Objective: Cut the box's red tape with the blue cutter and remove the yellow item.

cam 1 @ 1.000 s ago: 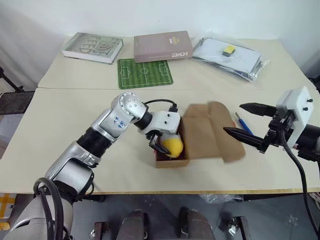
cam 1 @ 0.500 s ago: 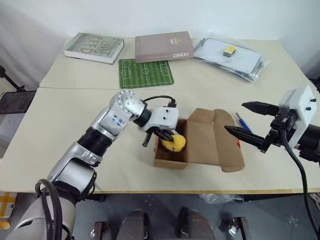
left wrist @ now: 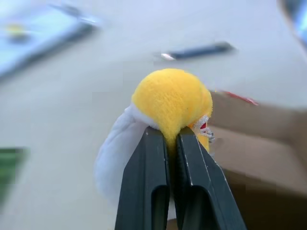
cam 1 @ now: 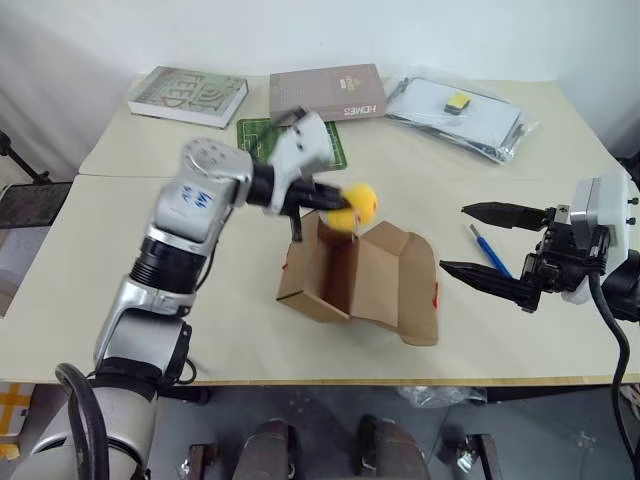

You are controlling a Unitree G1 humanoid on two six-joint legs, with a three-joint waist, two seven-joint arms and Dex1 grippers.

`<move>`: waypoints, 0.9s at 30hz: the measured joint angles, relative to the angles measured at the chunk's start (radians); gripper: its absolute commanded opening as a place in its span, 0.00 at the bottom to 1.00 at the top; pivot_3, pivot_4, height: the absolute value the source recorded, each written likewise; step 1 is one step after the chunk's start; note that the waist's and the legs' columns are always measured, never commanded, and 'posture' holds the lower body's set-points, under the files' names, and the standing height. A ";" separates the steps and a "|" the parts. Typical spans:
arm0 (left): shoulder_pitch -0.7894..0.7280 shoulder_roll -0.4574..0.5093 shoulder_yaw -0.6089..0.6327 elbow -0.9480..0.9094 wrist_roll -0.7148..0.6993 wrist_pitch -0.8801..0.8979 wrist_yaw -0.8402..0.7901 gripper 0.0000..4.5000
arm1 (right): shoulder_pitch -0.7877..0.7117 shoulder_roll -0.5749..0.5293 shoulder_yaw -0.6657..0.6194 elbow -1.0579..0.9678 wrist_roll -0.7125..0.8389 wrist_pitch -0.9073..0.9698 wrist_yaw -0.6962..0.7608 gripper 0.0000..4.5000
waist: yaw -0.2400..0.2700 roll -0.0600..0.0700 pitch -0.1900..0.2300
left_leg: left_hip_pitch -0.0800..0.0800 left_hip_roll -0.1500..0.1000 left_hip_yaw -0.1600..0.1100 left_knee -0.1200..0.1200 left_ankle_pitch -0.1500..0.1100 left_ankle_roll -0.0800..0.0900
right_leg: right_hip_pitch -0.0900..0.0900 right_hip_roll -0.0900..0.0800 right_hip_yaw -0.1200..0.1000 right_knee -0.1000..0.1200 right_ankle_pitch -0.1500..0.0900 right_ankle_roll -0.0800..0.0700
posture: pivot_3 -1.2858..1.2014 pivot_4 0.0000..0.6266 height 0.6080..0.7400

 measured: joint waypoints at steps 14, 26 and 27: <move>0.371 0.345 0.209 -0.199 0.078 0.404 0.369 0.00 | -0.153 -0.002 0.144 0.220 -0.115 -0.076 0.136 1.00 | -0.040 -0.001 0.001 | 0.011 0.001 0.000 -0.009 0.000 0.000 | 0.000 0.000 0.007 0.004 -0.001 -0.001 | 0.52 0.24 1.00; 0.546 0.391 0.324 -0.437 0.017 0.596 0.432 0.73 | -0.355 0.051 0.278 0.430 -0.211 -0.159 0.267 1.00 | -0.017 -0.004 0.002 | 0.014 0.001 0.000 -0.008 0.000 -0.001 | 0.005 -0.001 0.008 0.002 -0.001 -0.002 | 0.52 0.24 1.00; 0.545 0.386 0.329 -0.439 0.006 0.602 0.437 0.80 | -0.365 0.053 0.282 0.445 -0.222 -0.163 0.278 1.00 | -0.018 -0.004 0.002 | 0.014 0.001 0.000 -0.008 0.000 -0.001 | 0.005 0.000 0.008 0.002 -0.001 -0.002 | 0.52 0.24 1.00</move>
